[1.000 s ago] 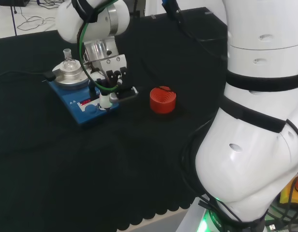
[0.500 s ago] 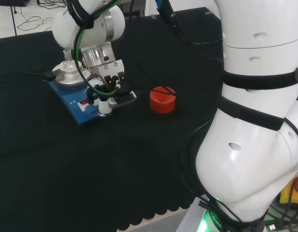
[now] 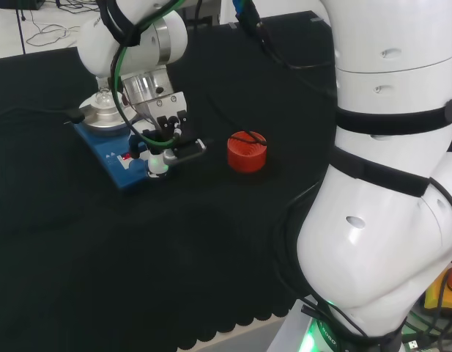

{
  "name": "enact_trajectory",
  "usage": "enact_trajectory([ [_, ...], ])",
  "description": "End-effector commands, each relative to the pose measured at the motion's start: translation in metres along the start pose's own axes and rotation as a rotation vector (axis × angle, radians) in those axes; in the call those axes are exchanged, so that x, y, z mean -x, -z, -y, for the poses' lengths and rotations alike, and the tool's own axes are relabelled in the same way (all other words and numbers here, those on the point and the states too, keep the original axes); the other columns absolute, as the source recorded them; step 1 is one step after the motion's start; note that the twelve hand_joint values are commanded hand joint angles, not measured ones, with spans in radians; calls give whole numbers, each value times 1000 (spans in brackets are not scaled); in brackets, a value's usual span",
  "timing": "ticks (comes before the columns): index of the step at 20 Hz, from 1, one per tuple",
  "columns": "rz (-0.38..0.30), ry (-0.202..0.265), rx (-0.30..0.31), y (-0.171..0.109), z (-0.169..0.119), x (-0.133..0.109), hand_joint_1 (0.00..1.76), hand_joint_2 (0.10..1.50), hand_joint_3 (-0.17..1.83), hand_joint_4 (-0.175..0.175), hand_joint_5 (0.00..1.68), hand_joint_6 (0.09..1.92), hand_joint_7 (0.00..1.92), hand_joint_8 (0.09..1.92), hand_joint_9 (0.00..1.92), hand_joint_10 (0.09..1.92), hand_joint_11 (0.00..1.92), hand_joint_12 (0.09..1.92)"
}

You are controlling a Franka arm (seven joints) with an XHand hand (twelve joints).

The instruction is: Turn on the heater.

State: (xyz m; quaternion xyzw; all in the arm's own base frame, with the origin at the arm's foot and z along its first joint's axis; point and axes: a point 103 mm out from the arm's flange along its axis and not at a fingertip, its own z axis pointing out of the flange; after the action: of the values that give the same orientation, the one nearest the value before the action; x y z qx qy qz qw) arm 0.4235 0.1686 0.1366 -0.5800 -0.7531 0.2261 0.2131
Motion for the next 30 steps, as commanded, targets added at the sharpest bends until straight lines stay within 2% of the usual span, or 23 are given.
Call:
enact_trajectory([
  [1,-1,3,-5,-2,-2,3,1474,650,1131,-51,258,605,1654,1633,1704,1724,1396,1453],
  [30,4,-1,-17,-8,-14,3,1475,648,1139,-52,284,584,1659,1627,1703,1720,1396,1455],
])
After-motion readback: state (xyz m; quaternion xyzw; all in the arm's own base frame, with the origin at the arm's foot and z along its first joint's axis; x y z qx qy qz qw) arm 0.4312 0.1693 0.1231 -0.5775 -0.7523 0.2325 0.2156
